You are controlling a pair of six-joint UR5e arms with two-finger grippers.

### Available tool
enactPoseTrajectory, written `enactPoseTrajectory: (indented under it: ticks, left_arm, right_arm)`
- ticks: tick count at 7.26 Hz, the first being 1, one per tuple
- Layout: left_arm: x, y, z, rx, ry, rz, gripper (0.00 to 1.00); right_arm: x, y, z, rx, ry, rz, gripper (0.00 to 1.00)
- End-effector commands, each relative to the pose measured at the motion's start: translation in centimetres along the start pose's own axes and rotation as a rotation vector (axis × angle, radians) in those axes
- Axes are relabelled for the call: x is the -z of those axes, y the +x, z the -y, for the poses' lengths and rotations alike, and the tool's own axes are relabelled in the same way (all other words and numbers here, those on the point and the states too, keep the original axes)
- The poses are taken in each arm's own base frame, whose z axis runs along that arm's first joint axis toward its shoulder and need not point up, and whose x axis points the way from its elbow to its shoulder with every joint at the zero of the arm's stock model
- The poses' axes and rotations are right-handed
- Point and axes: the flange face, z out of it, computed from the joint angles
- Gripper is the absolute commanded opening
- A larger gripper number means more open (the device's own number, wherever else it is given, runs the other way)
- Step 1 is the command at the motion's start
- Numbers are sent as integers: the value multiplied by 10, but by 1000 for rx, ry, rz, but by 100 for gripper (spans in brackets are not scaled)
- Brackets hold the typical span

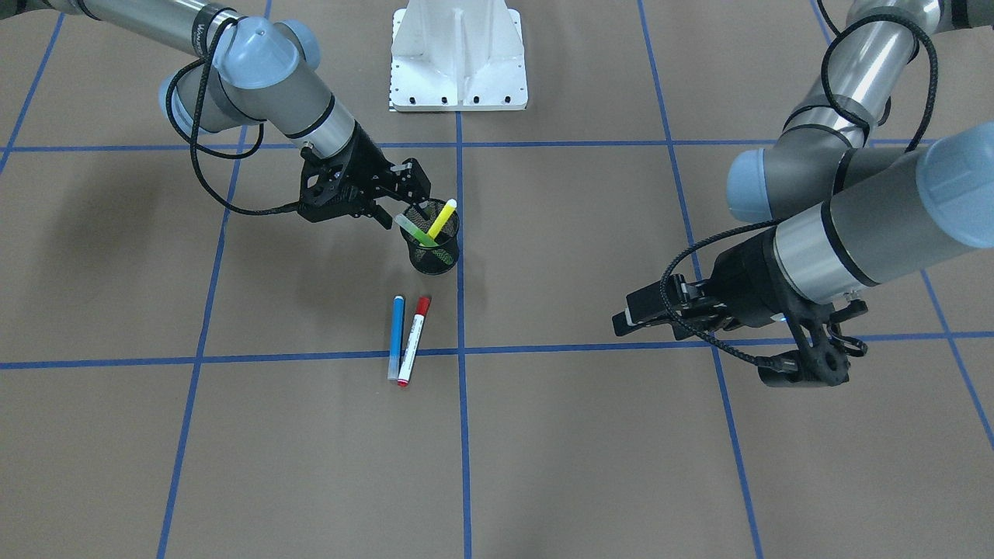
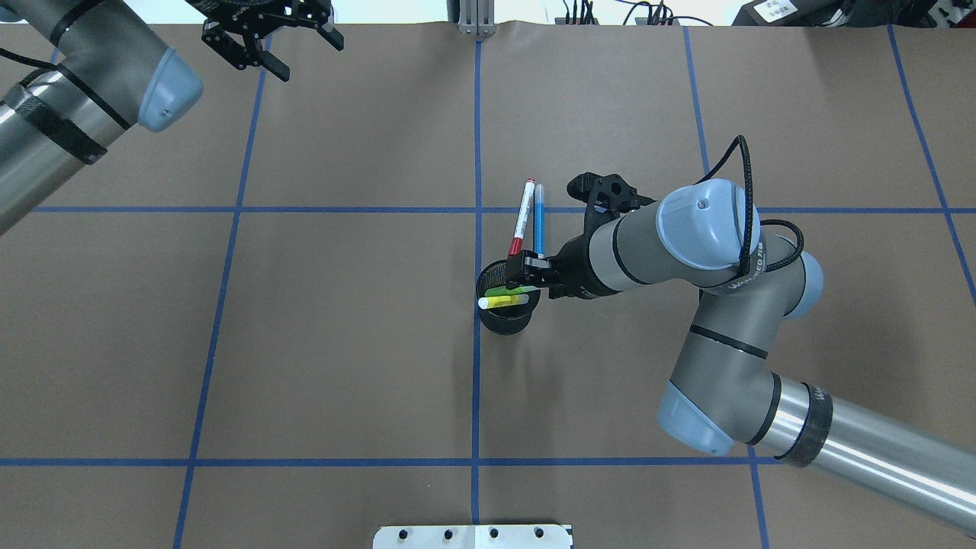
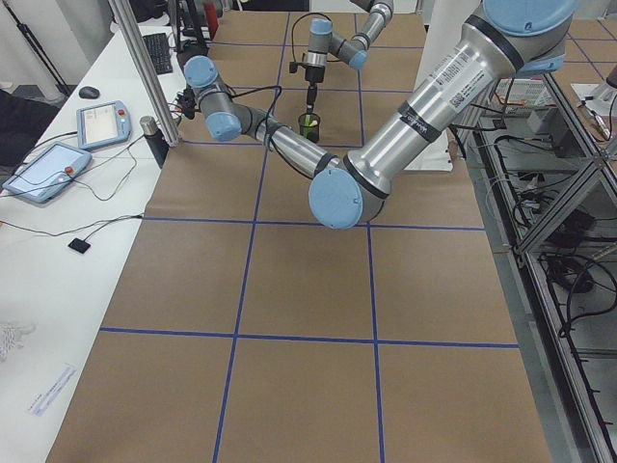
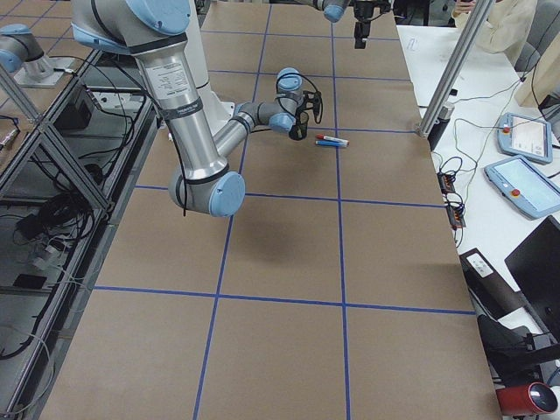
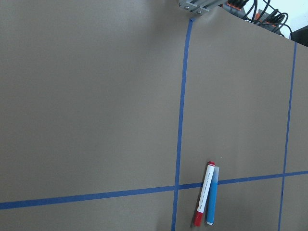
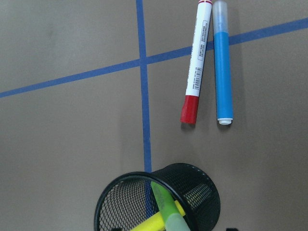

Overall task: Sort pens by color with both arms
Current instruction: 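Close the right gripper on the green highlighter in the cup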

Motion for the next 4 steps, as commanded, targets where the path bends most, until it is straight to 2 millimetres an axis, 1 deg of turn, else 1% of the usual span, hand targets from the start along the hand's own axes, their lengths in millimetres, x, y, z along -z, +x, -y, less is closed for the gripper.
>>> enactPoseTrajectory:
  ticks: [1,4]
  left_arm:
    - [0,-1,0,1,0,1,99]
    - [0,-2,0,1,0,1,99]
  right_arm:
    - [1,-3,1,8,-3,5,65]
    - [12,1,18,-1,-1,1,59]
